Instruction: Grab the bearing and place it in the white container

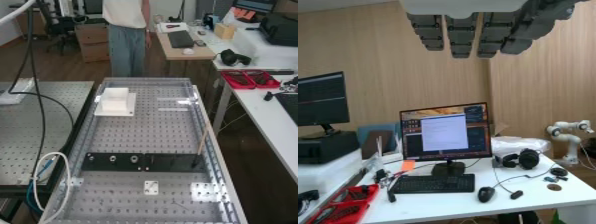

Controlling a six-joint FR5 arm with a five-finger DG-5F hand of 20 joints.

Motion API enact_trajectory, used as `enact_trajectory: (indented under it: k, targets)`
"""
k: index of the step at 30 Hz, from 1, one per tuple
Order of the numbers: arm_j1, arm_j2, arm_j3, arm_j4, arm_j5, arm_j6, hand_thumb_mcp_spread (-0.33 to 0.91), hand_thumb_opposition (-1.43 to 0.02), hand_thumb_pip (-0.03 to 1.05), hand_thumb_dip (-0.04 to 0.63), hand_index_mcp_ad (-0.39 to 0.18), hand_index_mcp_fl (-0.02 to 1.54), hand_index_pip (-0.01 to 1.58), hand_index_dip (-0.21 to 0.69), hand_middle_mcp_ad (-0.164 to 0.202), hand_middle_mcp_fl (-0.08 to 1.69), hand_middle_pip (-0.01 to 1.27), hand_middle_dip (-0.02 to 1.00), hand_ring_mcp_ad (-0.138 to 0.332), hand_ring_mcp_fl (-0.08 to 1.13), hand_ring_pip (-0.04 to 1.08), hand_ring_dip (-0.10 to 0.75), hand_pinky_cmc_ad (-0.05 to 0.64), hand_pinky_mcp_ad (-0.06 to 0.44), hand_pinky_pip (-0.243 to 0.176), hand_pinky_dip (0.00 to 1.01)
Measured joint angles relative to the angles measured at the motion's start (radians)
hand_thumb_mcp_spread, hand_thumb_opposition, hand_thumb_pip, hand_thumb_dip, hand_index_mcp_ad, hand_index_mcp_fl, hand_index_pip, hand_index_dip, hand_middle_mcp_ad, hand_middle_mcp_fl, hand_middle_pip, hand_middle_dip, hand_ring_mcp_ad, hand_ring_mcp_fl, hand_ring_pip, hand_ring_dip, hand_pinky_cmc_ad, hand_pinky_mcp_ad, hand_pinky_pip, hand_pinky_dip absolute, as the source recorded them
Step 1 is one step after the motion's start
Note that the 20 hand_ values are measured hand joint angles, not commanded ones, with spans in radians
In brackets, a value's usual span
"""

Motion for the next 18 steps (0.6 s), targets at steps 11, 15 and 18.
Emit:
enact_trajectory:
  k: [11, 15, 18]
  targets:
    - [0.000, 0.009, -0.015, 0.006, 0.000, 0.000, 0.21, -0.43, 0.21, 0.023, 0.031, -0.01, 0.04, 0.063, 0.073, 0.01, 0.09, 0.07, 0.112, 0.01, 0.04, 0.019, 0.129, 0.096, -0.012, 0.08]
    - [0.000, 0.010, -0.016, 0.005, 0.000, 0.001, 0.23, -0.54, 0.22, 0.023, 0.031, -0.01, 0.06, 0.093, 0.073, 0.01, 0.11, 0.10, 0.157, 0.00, 0.08, 0.019, 0.216, 0.152, -0.028, 0.12]
    - [0.000, 0.011, -0.018, 0.005, 0.001, 0.002, 0.24, -0.57, 0.23, 0.019, 0.031, -0.01, 0.07, 0.103, 0.073, 0.01, 0.12, 0.11, 0.171, 0.01, 0.08, 0.017, 0.251, 0.185, -0.045, 0.14]
